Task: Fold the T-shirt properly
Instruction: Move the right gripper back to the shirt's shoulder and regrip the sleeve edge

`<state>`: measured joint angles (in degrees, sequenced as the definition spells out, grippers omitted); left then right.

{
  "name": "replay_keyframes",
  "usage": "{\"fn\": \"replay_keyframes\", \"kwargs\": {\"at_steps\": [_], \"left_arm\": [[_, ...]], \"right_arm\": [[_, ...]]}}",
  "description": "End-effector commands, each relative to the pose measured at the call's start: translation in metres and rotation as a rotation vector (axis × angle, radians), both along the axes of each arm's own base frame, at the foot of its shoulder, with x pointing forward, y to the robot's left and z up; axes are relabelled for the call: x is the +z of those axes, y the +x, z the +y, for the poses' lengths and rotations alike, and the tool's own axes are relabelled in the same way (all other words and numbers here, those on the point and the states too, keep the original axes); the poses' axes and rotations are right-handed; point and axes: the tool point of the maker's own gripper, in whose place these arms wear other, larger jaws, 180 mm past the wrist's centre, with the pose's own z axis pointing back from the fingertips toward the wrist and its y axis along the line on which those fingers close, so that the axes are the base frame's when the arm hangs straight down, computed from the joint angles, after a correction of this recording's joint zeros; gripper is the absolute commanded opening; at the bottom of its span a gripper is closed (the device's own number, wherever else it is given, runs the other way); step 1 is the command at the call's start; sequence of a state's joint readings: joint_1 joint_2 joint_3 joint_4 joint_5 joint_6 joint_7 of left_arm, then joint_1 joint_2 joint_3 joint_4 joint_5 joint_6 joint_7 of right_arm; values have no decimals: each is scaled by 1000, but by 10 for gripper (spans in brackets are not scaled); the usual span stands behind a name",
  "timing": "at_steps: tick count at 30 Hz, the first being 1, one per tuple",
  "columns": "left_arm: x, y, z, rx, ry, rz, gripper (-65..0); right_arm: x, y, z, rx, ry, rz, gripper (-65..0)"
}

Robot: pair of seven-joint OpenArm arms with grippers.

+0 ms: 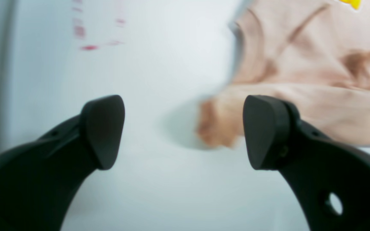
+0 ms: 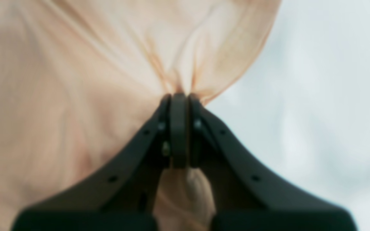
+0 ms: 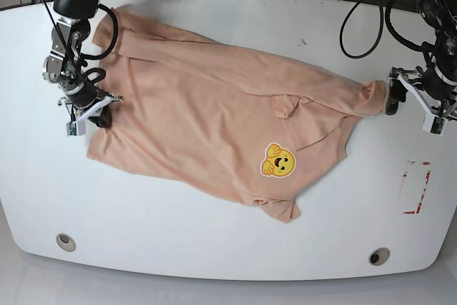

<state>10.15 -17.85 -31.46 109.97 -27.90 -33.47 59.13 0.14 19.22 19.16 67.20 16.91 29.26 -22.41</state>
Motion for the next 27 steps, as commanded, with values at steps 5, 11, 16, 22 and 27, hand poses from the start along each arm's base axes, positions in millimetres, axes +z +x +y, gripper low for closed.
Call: {"fn": "replay_keyframes", "kwargs": {"at_steps": [5,11,16,22,27], "left_arm": [[-14,-6,-30,-58,-50,21,-124],[-27,-12,-53,-95,-89,53,-124],[-31,-13,-60,-107,-104,60,-124],[-30,-12,-61,-112,-100,61,-124],[-30,-12,-60,-111,-99,59,-124]], "right_arm": [[-10,-44,8,36,-67,115,-648],[-5,-60,13,59,-88,115,-648],[13,-55,17,84,-117,70,-558],[49,-28,21,110,-162,-8,-231],[73,8,21,109,-161,-87,-41]]}}
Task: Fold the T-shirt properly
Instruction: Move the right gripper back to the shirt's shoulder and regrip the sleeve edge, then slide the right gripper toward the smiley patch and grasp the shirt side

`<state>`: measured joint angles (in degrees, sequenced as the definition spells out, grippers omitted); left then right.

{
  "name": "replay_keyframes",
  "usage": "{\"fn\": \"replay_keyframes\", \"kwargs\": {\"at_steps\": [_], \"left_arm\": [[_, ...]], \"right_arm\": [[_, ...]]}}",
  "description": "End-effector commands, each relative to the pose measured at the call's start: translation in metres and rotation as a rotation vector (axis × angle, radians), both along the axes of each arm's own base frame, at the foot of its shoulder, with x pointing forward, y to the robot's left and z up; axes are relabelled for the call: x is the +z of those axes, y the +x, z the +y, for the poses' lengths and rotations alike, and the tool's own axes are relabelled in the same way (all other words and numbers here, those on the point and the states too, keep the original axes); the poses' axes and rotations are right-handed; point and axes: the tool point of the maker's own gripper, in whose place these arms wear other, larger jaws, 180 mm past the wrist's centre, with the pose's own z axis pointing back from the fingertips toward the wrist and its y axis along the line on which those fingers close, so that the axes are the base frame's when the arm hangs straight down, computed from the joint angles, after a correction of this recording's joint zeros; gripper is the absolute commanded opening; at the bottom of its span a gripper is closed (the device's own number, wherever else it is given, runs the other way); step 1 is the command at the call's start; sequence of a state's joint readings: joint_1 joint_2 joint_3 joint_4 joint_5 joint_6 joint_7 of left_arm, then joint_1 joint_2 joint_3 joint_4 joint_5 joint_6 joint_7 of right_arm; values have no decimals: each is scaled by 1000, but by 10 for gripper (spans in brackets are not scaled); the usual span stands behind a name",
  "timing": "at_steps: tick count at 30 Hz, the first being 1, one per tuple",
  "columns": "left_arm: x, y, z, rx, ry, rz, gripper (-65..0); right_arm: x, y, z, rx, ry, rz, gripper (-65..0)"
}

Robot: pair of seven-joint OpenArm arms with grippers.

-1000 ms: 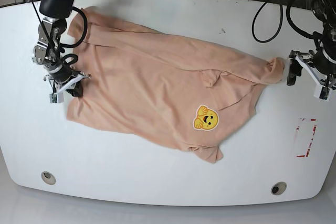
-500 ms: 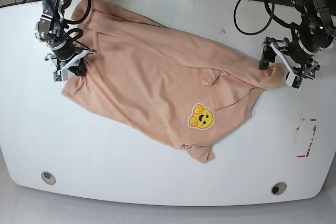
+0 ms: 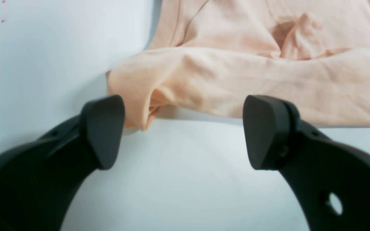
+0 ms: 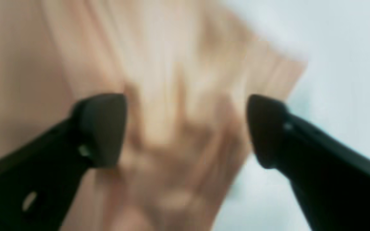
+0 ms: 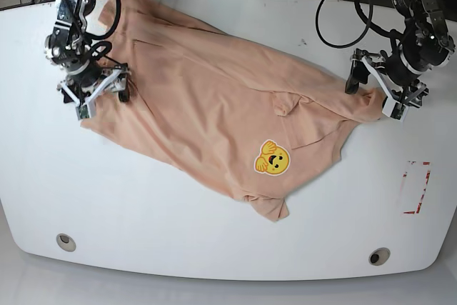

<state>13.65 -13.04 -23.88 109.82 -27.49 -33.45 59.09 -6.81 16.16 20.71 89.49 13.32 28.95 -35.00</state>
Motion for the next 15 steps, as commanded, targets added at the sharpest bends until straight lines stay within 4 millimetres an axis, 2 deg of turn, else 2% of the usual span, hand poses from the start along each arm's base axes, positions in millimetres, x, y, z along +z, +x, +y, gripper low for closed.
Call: {"fn": "replay_keyframes", "kwargs": {"at_steps": [1,3,9,15], "left_arm": [[12,7,1,-5,0,-48,-124],[12,7,2,-3,2,-48,-124],[12,7,3,-2,4,-48,-124],[13,7,6,-5,14,-47,-124]], "right_arm": [[31,34,-5,2,1,-107,-27],[36,51,0,11,16,-123,-30],[36,99,34,100,52,-115,-48],[32,134,57,146,91,-107,-65]]}}
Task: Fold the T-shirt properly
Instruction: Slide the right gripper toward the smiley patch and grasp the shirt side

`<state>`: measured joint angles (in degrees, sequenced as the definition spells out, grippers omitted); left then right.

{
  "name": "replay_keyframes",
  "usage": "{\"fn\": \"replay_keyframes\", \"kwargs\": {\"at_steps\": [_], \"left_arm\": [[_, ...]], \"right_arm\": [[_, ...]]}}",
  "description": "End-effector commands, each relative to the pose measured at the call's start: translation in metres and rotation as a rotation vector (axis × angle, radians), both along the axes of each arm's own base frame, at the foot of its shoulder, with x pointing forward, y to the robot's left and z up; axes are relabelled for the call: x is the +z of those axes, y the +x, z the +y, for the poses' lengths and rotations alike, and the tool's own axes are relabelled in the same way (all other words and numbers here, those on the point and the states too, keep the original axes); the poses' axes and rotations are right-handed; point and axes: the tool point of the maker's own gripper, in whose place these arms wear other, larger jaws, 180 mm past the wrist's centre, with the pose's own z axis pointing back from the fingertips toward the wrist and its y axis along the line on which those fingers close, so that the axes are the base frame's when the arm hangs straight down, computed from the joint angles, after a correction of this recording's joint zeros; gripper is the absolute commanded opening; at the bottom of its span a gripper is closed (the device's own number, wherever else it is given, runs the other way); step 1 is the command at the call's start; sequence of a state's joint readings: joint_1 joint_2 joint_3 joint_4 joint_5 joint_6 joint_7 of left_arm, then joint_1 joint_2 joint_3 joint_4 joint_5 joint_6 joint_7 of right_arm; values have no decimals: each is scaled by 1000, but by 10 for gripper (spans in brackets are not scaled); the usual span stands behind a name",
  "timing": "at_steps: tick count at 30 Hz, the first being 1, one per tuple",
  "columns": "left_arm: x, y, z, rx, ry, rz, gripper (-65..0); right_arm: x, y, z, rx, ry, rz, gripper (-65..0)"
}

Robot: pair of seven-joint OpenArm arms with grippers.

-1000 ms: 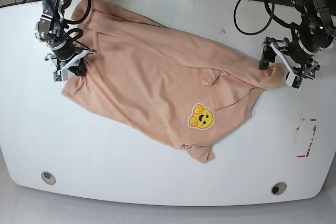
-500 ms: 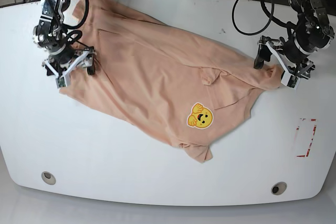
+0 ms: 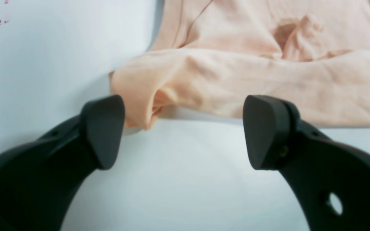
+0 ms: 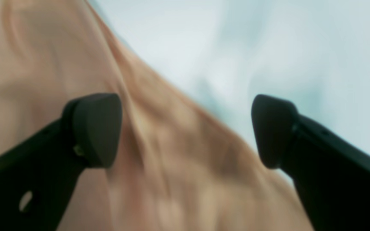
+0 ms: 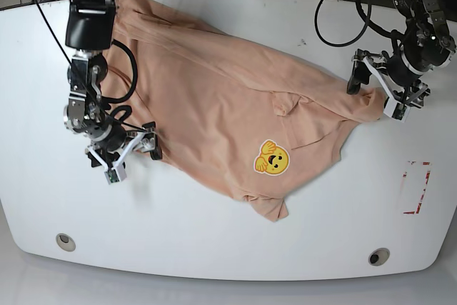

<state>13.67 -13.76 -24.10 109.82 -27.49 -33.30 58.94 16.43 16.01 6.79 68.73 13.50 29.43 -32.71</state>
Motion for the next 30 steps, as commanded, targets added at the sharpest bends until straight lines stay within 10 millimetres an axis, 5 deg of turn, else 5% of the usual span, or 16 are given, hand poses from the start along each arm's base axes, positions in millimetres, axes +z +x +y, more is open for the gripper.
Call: {"fn": "replay_keyframes", "kwargs": {"at_steps": [1,12,30], "left_arm": [[11,6,1,-8,3,-44,-124],[11,5,3,-6,5,-41,-125],[7,4,4,-1,0,-28,-125]], "right_arm": [[19,26,0,5,10,-66,-68],[0,56,45,97,36,-27,-73],[-7,53,111,155,135,-9,-73]]}}
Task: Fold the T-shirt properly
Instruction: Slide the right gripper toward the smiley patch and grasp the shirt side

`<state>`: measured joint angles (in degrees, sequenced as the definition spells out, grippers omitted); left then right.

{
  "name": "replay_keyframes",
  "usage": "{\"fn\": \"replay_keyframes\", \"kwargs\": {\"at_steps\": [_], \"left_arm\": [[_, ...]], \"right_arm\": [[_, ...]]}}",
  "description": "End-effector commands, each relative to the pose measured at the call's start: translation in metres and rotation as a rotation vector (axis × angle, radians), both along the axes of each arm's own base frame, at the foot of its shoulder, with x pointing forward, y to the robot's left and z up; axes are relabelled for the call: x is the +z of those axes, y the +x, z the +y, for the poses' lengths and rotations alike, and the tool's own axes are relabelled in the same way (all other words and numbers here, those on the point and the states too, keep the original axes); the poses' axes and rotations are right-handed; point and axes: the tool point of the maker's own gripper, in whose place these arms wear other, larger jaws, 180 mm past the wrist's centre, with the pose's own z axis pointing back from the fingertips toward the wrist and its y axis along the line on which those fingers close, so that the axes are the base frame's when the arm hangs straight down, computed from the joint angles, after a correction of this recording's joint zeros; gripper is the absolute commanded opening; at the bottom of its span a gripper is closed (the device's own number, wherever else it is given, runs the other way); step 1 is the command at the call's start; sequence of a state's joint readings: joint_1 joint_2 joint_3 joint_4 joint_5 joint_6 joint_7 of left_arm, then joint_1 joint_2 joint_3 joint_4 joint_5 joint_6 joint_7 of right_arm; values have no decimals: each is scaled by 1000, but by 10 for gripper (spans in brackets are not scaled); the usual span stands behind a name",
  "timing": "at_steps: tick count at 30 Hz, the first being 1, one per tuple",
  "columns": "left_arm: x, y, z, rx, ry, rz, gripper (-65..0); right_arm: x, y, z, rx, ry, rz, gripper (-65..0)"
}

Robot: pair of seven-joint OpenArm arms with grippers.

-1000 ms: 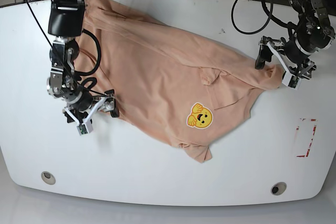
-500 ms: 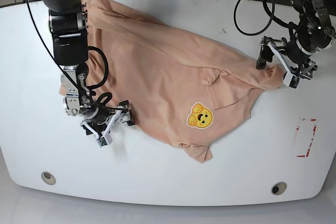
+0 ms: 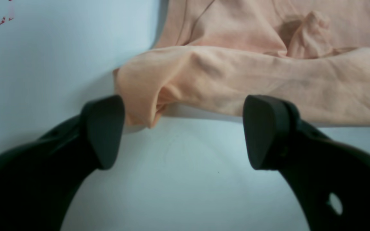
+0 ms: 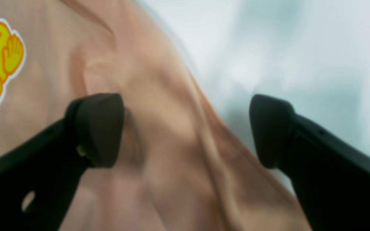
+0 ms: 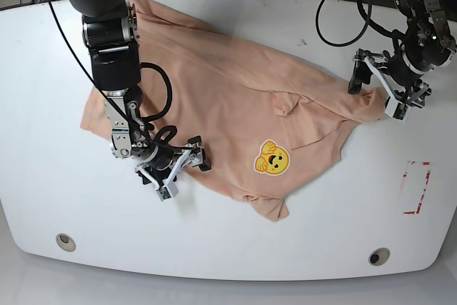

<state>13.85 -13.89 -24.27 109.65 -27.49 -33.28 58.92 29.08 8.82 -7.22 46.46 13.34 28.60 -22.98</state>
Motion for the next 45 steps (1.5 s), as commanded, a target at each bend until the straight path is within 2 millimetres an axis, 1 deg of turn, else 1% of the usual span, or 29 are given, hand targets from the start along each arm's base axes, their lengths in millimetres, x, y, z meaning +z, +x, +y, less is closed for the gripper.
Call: {"fn": "replay_keyframes", "kwargs": {"at_steps": [1,7,9,14,16,17,19,21,22,23,26,27,28,30,31,33,36,39,45], "left_arm": [[6,4,2,-3,-3,-28,-125],[3,4,4,3,-7,-18,-125],[4,3,8,14,-4,-20,-125],[3,1,12,26,-2,-17,-125],[3,1,12,26,-2,-17,-125],[3,1,12,27,-2,-15,-125],[2,1,12,26,-3,-13,-125],[-3,-1,12,31,-11,3,-125],[-5,-1,13,33,-13,7,-125],[-8,-1,13,37,-20,18,-125],[-20,-5,15,53,-40,52,-125],[-24,-6,16,57,-44,62,-125],[-28,-7,17,66,-53,75,-125],[-33,-6,18,75,-64,87,-125],[-36,-5,18,81,-75,92,-125],[-41,-3,17,97,-96,100,-125],[-50,-2,19,113,-117,124,-125],[-55,2,21,123,-133,135,-125],[-55,13,18,125,-158,126,-125]], "right_arm": [[23,16,6,0,30,-63,-75],[23,16,12,4,41,-66,-76],[23,16,12,3,41,-64,-76],[8,10,8,-8,39,-22,-76],[6,10,8,-14,46,-23,-81],[5,10,7,-19,52,-28,-95],[3,10,5,-28,56,-29,-151],[-2,8,3,-32,56,-18,-236],[-3,8,3,-33,56,-15,-263],[-4,7,3,-33,55,-12,-325],[-6,5,2,-34,55,-7,-453],[-7,5,2,-35,54,-6,-479],[-11,1,2,-35,54,3,-526],[-12,-1,0,-36,51,6,-590],[-13,-1,-5,-40,44,6,-620],[-14,-1,-6,-40,41,8,-650],[-14,-2,-7,-41,40,9,-650],[-14,-2,-7,-39,39,8,-650],[-14,-2,-8,-36,39,7,-650]]}}
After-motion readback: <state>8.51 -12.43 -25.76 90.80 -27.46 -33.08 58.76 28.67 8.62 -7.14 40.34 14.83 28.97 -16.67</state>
